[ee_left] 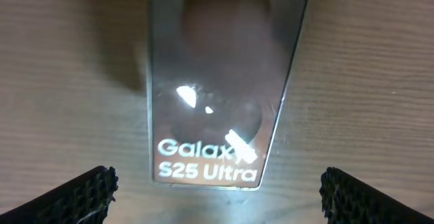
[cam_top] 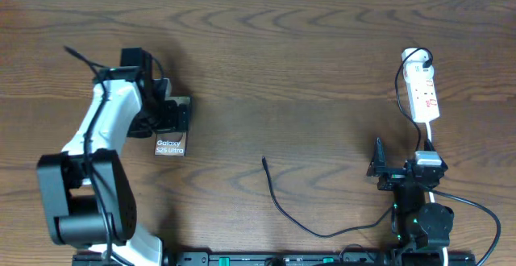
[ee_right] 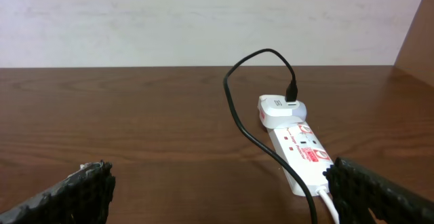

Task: Plug charger to phone and switch on socket
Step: 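Move the left gripper forward over the Galaxy phone box, then lower the left gripper and close it on the phone box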

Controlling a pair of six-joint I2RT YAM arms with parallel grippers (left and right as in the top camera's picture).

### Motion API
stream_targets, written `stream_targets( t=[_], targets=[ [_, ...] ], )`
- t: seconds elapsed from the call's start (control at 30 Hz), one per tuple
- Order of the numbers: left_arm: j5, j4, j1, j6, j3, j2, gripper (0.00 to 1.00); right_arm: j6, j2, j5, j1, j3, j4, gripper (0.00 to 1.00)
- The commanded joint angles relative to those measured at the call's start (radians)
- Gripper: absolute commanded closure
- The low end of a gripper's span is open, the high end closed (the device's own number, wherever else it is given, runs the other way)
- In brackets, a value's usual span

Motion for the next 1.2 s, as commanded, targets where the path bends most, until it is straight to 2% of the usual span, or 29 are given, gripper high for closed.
stream_targets(
  t=[0.0,0.43,1.17],
  targets=[
    [-0.051,0.021,-0.018,-0.005,0.019,0.008,0.02,-0.014,-0.004,0.008,0.006,-0.001,-0.004,0.01],
    [-0.055,0.1,-0.015,-0.006,0.017,0.017,0.02,-0.014,-0.004,0.008,0.006,-0.001,-0.003,0.01],
    [-0.055,0.143,-0.015,0.003,0.016,0.122,0.02,-0.014,-0.004,0.008,0.006,-0.001,-0.004,0.01]
  ],
)
